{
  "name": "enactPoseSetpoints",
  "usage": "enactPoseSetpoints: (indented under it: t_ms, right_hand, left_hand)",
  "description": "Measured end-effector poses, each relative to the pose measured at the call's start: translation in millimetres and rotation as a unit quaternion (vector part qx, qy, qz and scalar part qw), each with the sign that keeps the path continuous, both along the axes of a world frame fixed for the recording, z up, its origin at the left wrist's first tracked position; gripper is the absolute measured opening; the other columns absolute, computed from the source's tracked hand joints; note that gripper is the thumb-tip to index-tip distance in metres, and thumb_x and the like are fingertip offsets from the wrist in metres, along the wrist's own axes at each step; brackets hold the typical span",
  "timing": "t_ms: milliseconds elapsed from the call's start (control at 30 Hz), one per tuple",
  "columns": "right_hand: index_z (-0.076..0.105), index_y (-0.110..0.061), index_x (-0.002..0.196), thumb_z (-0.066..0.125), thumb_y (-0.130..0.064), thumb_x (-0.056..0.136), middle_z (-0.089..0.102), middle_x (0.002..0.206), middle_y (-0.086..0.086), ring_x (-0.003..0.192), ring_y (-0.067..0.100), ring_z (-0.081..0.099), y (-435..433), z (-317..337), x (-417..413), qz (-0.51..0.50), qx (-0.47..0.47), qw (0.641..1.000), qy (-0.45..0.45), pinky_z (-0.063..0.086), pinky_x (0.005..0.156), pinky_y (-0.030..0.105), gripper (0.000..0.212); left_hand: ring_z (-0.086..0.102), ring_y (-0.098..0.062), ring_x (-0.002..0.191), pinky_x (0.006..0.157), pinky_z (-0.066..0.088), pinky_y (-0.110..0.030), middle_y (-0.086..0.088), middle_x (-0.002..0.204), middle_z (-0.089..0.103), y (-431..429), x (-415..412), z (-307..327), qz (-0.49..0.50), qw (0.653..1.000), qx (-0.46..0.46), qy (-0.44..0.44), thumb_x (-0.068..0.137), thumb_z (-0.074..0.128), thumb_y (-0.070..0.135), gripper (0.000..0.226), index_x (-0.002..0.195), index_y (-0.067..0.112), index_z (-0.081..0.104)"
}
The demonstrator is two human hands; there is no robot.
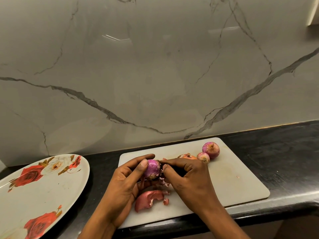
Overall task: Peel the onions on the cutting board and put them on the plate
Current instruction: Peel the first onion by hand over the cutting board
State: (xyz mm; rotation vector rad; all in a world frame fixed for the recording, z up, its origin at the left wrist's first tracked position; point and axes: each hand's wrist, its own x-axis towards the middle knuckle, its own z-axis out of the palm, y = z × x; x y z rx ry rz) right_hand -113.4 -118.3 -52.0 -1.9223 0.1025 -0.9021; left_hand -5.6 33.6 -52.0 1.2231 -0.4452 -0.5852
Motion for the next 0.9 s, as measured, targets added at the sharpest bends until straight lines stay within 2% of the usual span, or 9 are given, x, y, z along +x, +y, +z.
enactPoseSetpoints:
  t_ms: [167, 300, 400, 467, 700, 900]
  right_hand:
    - [0.074, -0.047, 0.087, 0.068, -0.021, 0.094, 0.074, 0.087, -0.023, 0.085, 0.004, 0.074, -3, -8, 5, -0.035, 0.004, 0.999, 0.02, 0.064, 0.073, 0.025, 0.028]
    - [0.074, -0.049, 0.094, 0.076, -0.023, 0.093, 0.073, 0.093, -0.033, 0.092, -0.008, 0.071, 0, -2, 1, -0.014, 0.005, 1.0, 0.013, 0.056, 0.075, 0.01, 0.026]
    - [0.079, -0.043, 0.103, 0.08, -0.023, 0.091, 0.076, 0.095, -0.03, 0.09, -0.007, 0.074, 3, 1, -1, 0.015, 0.018, 1.0, 0.006, 0.059, 0.078, 0.014, 0.024]
    - [0.08, -0.039, 0.106, 0.08, -0.019, 0.092, 0.077, 0.094, -0.028, 0.089, -0.006, 0.074, 3, 0, -2, -0.003, 0.001, 1.0, 0.0, 0.06, 0.078, 0.015, 0.024]
    - [0.084, -0.028, 0.101, 0.077, -0.021, 0.092, 0.077, 0.084, -0.02, 0.081, -0.003, 0.072, 2, -7, 1, -0.061, -0.058, 0.996, 0.018, 0.058, 0.071, 0.015, 0.013]
    - [0.08, -0.028, 0.095, 0.071, -0.022, 0.095, 0.072, 0.08, -0.019, 0.083, 0.001, 0.07, 2, -9, 2, -0.065, -0.057, 0.995, 0.04, 0.057, 0.069, 0.018, 0.01]
  left_hand:
    - [0.072, -0.038, 0.118, 0.091, 0.064, -0.048, -0.016, 0.127, 0.074, -1, 1, 1, 0.018, 1.0, 0.009, -0.005, 0.092, 0.062, 0.021, 0.03, 0.115, 0.016, 0.08]
    - [0.071, -0.036, 0.119, 0.095, 0.063, -0.049, -0.015, 0.128, 0.074, 0, 1, 0, 0.024, 0.999, 0.014, -0.016, 0.093, 0.064, 0.018, 0.029, 0.118, 0.016, 0.079]
    - [0.072, -0.033, 0.118, 0.097, 0.062, -0.047, -0.013, 0.126, 0.075, 0, 0, 2, 0.03, 0.999, 0.02, -0.024, 0.092, 0.066, 0.016, 0.029, 0.117, 0.017, 0.08]
    - [0.073, -0.033, 0.117, 0.094, 0.063, -0.045, -0.013, 0.125, 0.075, 0, -1, 3, 0.028, 0.999, 0.021, -0.026, 0.091, 0.066, 0.016, 0.029, 0.116, 0.016, 0.08]
    - [0.075, -0.032, 0.112, 0.079, 0.065, -0.033, -0.015, 0.121, 0.077, -1, -4, 5, 0.011, 0.999, 0.021, -0.032, 0.09, 0.066, 0.011, 0.033, 0.122, 0.007, 0.075]
    - [0.072, -0.032, 0.118, 0.091, 0.064, -0.043, -0.012, 0.127, 0.075, 1, -1, 2, 0.023, 0.999, 0.026, -0.032, 0.091, 0.067, 0.014, 0.029, 0.117, 0.015, 0.079]
